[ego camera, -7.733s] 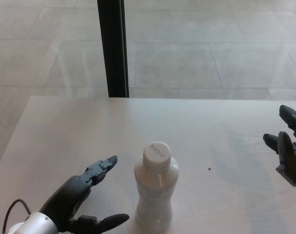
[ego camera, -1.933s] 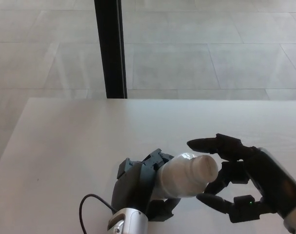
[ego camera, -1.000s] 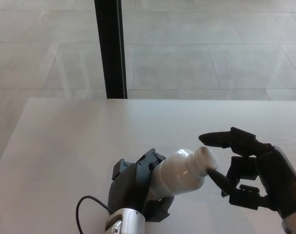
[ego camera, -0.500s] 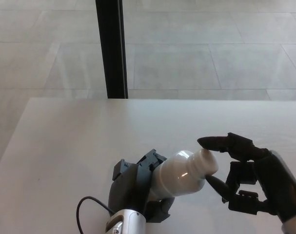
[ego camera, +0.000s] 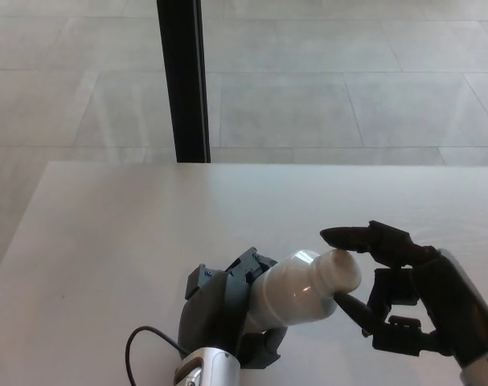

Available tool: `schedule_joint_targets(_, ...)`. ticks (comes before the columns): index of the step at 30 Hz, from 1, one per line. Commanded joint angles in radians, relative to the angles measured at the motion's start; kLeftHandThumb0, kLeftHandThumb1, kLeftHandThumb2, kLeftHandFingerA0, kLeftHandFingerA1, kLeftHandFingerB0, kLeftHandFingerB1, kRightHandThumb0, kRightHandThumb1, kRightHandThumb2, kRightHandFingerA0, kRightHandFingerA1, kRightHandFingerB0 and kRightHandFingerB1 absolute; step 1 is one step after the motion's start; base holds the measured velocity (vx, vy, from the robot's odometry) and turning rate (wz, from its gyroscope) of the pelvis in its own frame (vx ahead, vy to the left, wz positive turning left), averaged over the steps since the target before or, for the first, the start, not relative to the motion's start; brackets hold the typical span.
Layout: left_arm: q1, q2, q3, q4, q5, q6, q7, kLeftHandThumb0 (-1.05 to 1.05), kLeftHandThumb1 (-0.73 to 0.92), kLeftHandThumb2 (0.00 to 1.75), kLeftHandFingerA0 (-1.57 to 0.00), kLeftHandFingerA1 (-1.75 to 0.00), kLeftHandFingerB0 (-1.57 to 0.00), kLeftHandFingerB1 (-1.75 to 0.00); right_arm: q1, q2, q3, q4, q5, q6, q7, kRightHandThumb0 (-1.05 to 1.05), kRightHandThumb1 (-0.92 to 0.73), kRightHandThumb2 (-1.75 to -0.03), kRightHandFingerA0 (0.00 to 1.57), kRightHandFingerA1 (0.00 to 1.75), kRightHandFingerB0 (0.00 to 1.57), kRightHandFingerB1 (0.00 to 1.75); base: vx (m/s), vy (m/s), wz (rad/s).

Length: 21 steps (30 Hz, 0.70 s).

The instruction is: The robot uses its left hand to to lift the bottle kept on the middle of the desk and tilts it towards its right hand. It then uses its right hand to rotate its cap to open it and places the bottle and cap back on the desk

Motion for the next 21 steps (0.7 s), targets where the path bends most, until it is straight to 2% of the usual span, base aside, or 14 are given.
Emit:
schedule_joint_targets(1,0.027,0.016,0.002,0.036,0.005,0.031,-0.011,0.09,0.68,1.01,-0.69,-1.72,-0.66,-1.38,-0.013,0.004,-0.009,0.004,0.013,0.004,0.008,-0.43,-0.71,-0.61,1.06,1.41,0.50,0.48,0.00,0.000,0.00)
schedule_joint_targets(3,0.029,0.023,-0.003,0.035,0.012,0.022,-0.009,0.10,0.70,1.00,-0.73,-1.75,-0.65,-1.36,-0.016,0.005,-0.010,0.002,0.016,0.009,0.012,-0.42,-0.73,-0.61,1.07,1.42,0.52,0.51,0.00,0.000,0.00)
schedule_joint_targets(4,0.031,0.020,-0.001,0.035,0.010,0.023,-0.006,0.09,0.67,0.99,-0.73,-1.75,-0.66,-1.46,-0.014,0.004,-0.011,0.001,0.018,0.006,0.014,-0.42,-0.74,-0.61,1.07,1.42,0.54,0.52,0.00,0.000,0.00)
schedule_joint_targets(8,0.032,0.022,0.003,0.037,0.008,0.033,-0.012,0.05,0.73,0.89,-0.71,-1.75,-0.64,-1.38,-0.018,-0.001,-0.013,0.005,0.019,-0.001,0.021,-0.30,-0.78,-0.66,1.08,1.40,0.60,0.55,0.00,0.000,0.00)
schedule_joint_targets(9,0.032,0.027,0.001,0.036,0.011,0.030,-0.013,0.13,0.66,1.04,-1.01,-1.34,-0.84,-1.14,-0.019,-0.002,-0.013,0.004,0.017,0.001,0.021,-0.28,-0.77,-0.71,1.05,1.49,0.65,0.61,0.00,0.000,0.00)
schedule_joint_targets(10,0.032,0.026,0.007,0.035,0.004,0.028,-0.015,0.14,0.66,1.03,-1.02,-1.39,-0.83,-1.19,-0.021,-0.004,-0.014,0.000,0.016,0.006,0.023,-0.23,-0.74,-0.78,1.01,1.54,0.72,0.67,0.00,0.000,0.00)
schedule_joint_targets(11,0.034,0.023,0.012,0.036,-0.002,0.024,-0.012,0.06,0.69,0.97,-0.74,-1.75,-0.67,-1.52,-0.021,-0.006,-0.016,0.002,0.018,0.000,0.025,-0.17,-0.65,-0.96,0.96,1.60,0.80,0.73,0.00,0.000,0.00)
schedule_joint_targets(12,0.035,0.023,0.013,0.038,-0.003,0.017,-0.007,0.06,0.69,0.97,-0.74,-1.75,-0.67,-1.52,-0.021,-0.009,-0.017,0.005,0.020,-0.011,0.028,-0.17,-0.65,-0.96,0.96,1.60,0.80,0.73,0.00,0.000,0.00)
schedule_joint_targets(13,0.035,0.023,0.016,0.044,-0.005,0.014,-0.006,0.05,0.69,0.95,-0.74,-1.75,-0.65,-1.54,-0.026,-0.022,-0.018,0.005,0.012,-0.003,0.037,-0.13,-0.57,-1.11,0.94,1.65,0.89,0.79,0.00,0.000,0.00)
schedule_joint_targets(15,0.036,0.021,0.018,0.045,-0.005,0.014,-0.006,0.06,0.71,0.97,-0.74,-1.75,-0.66,-1.48,-0.027,-0.030,-0.017,0.001,0.006,0.004,0.041,-0.14,-0.55,-1.12,0.95,1.67,0.90,0.80,0.00,0.000,0.00)
schedule_joint_targets(17,0.040,0.021,0.020,0.044,-0.008,0.006,-0.007,0.06,0.69,0.96,-0.72,-1.75,-0.62,-1.57,-0.025,-0.036,-0.021,0.007,0.013,-0.006,0.047,-0.15,-0.55,-1.11,0.98,1.66,0.90,0.82,0.00,0.000,0.00)
schedule_joint_targets(18,0.041,0.019,0.020,0.042,-0.006,0.009,-0.006,0.05,0.69,0.93,-0.71,-1.75,-0.62,-1.50,-0.024,-0.039,-0.023,0.009,0.015,-0.010,0.051,-0.17,-0.54,-1.14,1.21,1.32,0.84,0.85,0.00,0.000,0.00)
schedule_joint_targets(19,0.041,0.021,0.015,0.038,0.003,0.023,-0.008,0.04,0.75,0.80,-0.69,-1.75,-0.64,-1.31,-0.021,-0.043,-0.023,0.008,0.015,-0.012,0.054,-0.16,-0.53,-1.14,0.99,1.65,0.91,0.82,0.00,0.000,0.00)
schedule_joint_targets(21,0.041,0.021,0.015,0.038,0.005,0.025,-0.009,0.04,0.75,0.80,-0.69,-1.75,-0.64,-1.31,-0.021,-0.044,-0.024,0.008,0.016,-0.013,0.055,-0.16,-0.53,-1.14,0.99,1.65,0.91,0.82,0.00,0.000,0.00)
